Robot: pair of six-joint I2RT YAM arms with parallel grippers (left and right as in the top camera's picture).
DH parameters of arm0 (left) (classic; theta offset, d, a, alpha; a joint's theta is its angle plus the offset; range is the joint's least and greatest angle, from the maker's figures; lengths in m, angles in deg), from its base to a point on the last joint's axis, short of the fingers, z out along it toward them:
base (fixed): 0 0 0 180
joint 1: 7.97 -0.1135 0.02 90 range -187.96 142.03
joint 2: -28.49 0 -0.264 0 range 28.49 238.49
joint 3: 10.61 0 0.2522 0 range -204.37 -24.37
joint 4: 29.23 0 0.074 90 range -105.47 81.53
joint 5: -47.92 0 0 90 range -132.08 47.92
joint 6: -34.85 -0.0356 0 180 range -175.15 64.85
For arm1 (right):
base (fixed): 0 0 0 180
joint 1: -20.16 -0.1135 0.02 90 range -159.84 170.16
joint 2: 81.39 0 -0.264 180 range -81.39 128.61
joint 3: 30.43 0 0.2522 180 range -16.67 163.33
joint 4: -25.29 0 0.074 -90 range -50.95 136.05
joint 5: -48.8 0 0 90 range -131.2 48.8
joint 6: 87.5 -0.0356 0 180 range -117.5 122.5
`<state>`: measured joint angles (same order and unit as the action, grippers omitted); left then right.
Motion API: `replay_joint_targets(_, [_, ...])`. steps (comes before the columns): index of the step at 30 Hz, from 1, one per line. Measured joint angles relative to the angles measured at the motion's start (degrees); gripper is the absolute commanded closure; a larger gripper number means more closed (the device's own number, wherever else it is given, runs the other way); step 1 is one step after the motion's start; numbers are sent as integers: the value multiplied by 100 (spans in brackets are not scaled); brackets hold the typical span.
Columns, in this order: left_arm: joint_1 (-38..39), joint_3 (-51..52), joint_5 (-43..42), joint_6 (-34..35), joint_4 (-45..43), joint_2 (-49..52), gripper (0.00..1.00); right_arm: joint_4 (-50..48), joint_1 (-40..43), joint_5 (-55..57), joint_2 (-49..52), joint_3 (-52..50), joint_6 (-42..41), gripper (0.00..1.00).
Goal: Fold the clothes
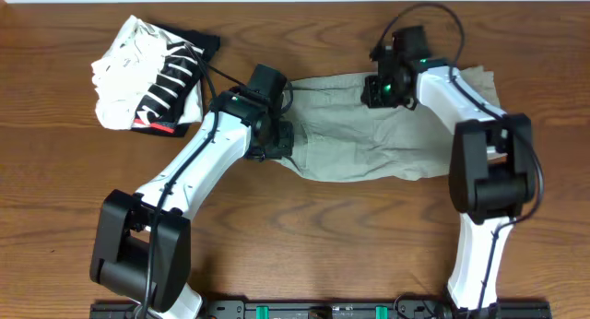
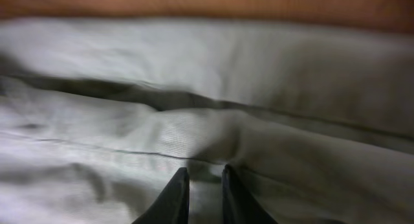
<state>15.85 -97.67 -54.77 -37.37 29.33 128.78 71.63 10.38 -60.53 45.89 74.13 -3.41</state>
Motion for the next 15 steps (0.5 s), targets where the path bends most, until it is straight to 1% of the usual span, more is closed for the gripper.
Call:
replay_joint_targets(2, [0, 0, 50, 0, 31, 0, 94, -81, 17, -52, 61, 35, -33, 87])
replay_joint_targets(5, [0, 0, 103, 0, 68, 0, 93, -208, 11, -195, 98, 35, -74, 82])
replay_joint_targets(8, [0, 0, 111, -2, 111, 0, 94, -177, 13, -435, 105, 70, -94, 82])
replay_joint_targets(12, [0, 0, 197, -2, 138, 0, 94, 485, 55, -664, 11, 374, -114, 84])
replay_joint_targets(15, [0, 0, 282, -4, 151, 0, 94, 1237, 149, -688, -516, 490, -127, 92])
